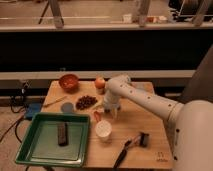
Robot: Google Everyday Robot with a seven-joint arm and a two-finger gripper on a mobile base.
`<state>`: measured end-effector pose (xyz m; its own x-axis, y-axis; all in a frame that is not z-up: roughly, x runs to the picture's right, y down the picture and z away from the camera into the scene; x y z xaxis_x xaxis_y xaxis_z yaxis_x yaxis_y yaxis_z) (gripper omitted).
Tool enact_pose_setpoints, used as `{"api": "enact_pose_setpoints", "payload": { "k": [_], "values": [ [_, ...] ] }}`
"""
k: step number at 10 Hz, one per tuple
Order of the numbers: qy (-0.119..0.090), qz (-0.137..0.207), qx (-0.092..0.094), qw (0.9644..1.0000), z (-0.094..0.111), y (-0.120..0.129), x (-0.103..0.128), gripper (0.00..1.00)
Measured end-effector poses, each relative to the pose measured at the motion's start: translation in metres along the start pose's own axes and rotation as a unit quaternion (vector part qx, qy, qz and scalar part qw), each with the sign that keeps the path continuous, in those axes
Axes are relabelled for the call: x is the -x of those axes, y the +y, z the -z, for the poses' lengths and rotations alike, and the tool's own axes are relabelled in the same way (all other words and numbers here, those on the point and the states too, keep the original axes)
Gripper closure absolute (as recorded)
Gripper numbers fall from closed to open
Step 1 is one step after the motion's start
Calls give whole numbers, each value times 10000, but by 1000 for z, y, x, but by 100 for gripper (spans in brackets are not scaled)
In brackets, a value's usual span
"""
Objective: Place pepper in red bowl
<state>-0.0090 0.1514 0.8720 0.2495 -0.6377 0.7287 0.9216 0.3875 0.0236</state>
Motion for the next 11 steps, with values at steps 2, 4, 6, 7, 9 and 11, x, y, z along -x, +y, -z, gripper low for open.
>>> {"api": "enact_pose_setpoints", "payload": {
  "k": [2, 4, 6, 7, 9, 11],
  "values": [
    [15, 46, 44, 10000, -2, 1, 3, 20],
    [25, 93, 78, 9999, -6, 3, 6, 20],
    [7, 134, 137, 9998, -11, 4, 10, 20],
    [4, 127, 170, 9998, -13, 8, 11, 20],
    [36, 120, 283, 9995, -15, 13, 13, 20],
    [48, 106, 347, 9993, -17, 18, 13, 20]
  ]
}}
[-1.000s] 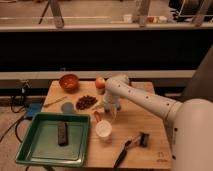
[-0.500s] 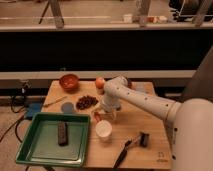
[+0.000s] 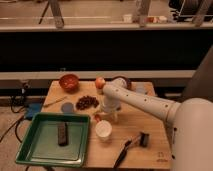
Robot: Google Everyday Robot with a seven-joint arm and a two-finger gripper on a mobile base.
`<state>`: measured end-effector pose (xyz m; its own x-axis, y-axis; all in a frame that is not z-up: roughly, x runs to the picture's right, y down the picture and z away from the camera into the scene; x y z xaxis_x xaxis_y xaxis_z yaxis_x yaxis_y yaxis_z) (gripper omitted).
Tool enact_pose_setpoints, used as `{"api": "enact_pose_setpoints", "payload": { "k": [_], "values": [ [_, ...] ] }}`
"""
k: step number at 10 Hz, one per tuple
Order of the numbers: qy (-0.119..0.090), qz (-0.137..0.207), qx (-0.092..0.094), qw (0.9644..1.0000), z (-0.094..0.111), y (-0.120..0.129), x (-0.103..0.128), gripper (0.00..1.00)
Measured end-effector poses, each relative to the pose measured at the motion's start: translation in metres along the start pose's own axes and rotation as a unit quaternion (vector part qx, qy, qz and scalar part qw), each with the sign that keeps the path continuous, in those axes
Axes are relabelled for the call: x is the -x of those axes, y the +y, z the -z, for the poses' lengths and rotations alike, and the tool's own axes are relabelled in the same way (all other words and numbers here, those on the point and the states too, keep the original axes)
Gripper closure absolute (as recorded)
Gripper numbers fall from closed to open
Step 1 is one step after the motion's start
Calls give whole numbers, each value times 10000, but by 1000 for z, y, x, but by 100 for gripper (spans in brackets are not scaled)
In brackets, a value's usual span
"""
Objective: Place pepper in red bowl
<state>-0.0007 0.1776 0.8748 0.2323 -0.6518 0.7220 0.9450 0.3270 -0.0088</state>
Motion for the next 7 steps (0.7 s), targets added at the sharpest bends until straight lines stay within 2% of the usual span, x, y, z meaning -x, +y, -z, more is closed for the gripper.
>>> {"api": "enact_pose_setpoints", "payload": {
  "k": [4, 5, 7],
  "values": [
    [83, -87, 55, 9999, 7, 12, -4, 22],
    [89, -81, 62, 9999, 7, 13, -4, 28],
    [106, -58, 51, 9999, 8, 10, -4, 48]
  ]
}}
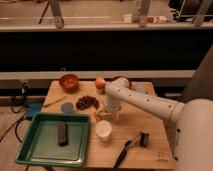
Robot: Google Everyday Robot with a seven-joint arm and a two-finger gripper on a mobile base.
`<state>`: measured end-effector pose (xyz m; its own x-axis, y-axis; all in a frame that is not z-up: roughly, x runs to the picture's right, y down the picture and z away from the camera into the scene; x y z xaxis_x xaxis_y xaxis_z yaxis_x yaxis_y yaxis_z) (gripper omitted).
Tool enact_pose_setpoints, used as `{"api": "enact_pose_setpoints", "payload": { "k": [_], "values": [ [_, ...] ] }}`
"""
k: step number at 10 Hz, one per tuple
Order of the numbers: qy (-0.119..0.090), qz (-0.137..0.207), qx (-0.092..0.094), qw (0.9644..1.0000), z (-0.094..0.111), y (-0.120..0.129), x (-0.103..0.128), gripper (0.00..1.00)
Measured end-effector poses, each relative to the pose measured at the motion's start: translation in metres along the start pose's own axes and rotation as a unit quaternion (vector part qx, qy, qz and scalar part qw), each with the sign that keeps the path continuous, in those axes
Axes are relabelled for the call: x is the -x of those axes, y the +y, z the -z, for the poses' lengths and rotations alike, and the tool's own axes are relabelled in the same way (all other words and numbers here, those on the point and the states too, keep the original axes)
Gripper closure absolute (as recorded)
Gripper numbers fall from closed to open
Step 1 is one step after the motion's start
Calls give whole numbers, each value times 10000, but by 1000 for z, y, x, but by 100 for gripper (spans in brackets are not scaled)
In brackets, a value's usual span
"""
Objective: Place pepper in red bowl
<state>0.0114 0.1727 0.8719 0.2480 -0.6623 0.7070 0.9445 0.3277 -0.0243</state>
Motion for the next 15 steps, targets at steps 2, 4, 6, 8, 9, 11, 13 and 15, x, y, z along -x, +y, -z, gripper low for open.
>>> {"api": "enact_pose_setpoints", "payload": {
  "k": [2, 4, 6, 8, 9, 11, 13, 15],
  "values": [
    [-40, 62, -18, 10000, -1, -3, 2, 70],
    [-62, 117, -63, 9999, 0, -7, 4, 88],
    [-50, 127, -16, 9999, 0, -3, 3, 100],
    [-65, 125, -27, 9999, -1, -3, 5, 100],
    [-41, 125, -67, 9999, 1, -5, 5, 99],
    [-10, 72, -103, 9999, 5, -2, 4, 83],
    [5, 64, -139, 9999, 6, -4, 4, 75],
    [11, 67, -255, 9997, 11, -5, 5, 67]
  ]
}}
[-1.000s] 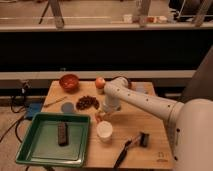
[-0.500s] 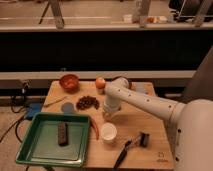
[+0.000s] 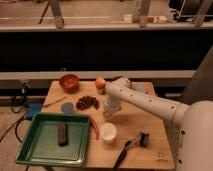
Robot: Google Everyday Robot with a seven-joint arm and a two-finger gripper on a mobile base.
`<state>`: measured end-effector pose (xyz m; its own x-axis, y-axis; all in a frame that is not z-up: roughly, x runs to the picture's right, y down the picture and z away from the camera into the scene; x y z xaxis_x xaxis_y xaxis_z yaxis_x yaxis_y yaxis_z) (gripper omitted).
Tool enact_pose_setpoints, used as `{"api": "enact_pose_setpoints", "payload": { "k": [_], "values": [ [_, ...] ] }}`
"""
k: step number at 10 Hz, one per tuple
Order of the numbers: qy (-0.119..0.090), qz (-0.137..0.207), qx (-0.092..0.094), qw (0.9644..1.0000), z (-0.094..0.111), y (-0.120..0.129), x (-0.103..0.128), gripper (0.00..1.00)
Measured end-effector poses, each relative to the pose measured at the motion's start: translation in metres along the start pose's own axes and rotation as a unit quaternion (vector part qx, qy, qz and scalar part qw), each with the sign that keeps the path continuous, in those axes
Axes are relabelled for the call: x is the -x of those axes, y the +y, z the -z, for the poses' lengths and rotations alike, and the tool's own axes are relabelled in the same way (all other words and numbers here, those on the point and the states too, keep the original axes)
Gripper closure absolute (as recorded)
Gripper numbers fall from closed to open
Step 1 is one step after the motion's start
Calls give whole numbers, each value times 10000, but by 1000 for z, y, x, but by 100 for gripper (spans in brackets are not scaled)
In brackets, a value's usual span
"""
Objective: Place pepper in red bowl
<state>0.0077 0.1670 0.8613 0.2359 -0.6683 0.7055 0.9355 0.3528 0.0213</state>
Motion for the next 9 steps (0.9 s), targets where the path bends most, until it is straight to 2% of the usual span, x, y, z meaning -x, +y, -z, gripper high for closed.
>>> {"api": "enact_pose_setpoints", "payload": {
  "k": [4, 5, 9],
  "values": [
    [-39, 84, -309, 9995, 6, -2, 3, 27],
    [-50, 123, -345, 9993, 6, -3, 4, 21],
    [-97, 312, -300, 9990, 0, -11, 9, 20]
  ]
}}
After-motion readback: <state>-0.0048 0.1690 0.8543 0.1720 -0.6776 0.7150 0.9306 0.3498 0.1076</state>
